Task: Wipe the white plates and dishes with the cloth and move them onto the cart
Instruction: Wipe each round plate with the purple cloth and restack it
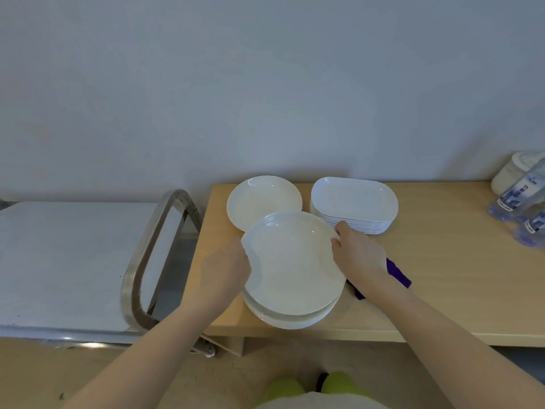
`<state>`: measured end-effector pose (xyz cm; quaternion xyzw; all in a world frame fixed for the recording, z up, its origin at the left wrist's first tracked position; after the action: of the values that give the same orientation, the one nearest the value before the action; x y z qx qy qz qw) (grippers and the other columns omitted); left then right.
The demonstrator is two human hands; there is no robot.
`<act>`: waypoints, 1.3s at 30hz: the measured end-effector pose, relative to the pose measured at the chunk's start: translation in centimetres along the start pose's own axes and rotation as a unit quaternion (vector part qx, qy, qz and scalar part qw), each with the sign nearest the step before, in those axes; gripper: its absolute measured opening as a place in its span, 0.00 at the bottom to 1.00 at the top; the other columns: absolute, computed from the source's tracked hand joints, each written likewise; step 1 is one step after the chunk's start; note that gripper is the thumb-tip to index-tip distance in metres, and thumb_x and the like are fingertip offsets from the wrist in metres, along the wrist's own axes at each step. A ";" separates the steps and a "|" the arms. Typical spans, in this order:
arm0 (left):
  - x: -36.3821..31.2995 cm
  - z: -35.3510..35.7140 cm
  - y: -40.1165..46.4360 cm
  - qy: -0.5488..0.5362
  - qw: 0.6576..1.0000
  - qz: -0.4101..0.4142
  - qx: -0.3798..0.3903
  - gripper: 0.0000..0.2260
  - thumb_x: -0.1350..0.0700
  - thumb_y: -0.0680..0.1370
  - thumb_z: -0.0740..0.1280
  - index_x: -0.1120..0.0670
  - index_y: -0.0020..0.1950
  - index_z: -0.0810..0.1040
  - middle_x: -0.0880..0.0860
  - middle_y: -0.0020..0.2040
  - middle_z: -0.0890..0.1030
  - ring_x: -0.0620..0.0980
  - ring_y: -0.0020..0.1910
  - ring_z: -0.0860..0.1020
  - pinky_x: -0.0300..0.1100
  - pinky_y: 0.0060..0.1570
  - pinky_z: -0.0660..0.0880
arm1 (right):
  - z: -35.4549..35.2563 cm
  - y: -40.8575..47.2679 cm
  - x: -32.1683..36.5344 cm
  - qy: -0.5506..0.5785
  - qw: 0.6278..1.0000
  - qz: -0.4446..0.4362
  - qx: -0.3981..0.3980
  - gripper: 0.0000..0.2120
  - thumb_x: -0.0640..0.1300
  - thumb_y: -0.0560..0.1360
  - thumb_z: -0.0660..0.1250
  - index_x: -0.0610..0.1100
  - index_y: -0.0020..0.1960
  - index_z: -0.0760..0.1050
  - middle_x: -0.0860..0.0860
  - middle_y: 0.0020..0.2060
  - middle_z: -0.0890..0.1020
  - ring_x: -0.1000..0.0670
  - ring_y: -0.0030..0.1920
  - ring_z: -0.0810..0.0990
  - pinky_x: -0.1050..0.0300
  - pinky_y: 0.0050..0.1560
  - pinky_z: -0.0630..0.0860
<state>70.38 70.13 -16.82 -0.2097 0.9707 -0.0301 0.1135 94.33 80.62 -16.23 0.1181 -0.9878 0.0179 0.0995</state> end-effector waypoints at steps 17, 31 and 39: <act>0.8 1.0 0.3 0.075 0.997 0.017 -0.014 0.07 0.53 0.82 0.55 0.52 0.57 0.69 0.44 0.33 0.72 0.41 0.27 0.71 0.34 0.23 0.64 | 1.5 -0.8 1.5 -0.135 0.989 -0.061 0.010 0.08 0.44 0.80 0.59 0.45 0.58 0.67 0.52 0.44 0.80 0.51 0.35 0.74 0.61 0.27 0.62; -4.0 -1.8 -1.2 0.098 0.989 0.043 -0.104 0.14 0.57 0.81 0.53 0.54 0.65 0.69 0.50 0.57 0.75 0.50 0.55 0.73 0.42 0.54 0.70 | 4.1 -1.7 -5.6 -0.006 0.999 0.041 0.003 0.15 0.48 0.80 0.57 0.46 0.65 0.68 0.49 0.62 0.73 0.47 0.61 0.71 0.54 0.55 0.72; -3.2 0.3 -1.5 0.059 0.994 0.002 -0.093 0.20 0.58 0.79 0.57 0.56 0.71 0.65 0.54 0.66 0.71 0.53 0.62 0.70 0.43 0.57 0.69 | 7.0 -2.4 -6.5 -0.088 0.995 0.018 0.044 0.17 0.55 0.79 0.59 0.50 0.66 0.67 0.52 0.66 0.71 0.48 0.65 0.68 0.53 0.63 0.67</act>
<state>73.93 70.07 -16.28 -0.2149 0.9748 0.0486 0.0358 99.77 79.35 -24.38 0.1059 -0.9930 0.0527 0.0069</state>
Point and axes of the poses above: each hand's wrist, its own y-axis towards the middle knuckle, its own z-axis out of the palm, x = y × z, the point moved 10 cm from there along y, towards the middle knuckle
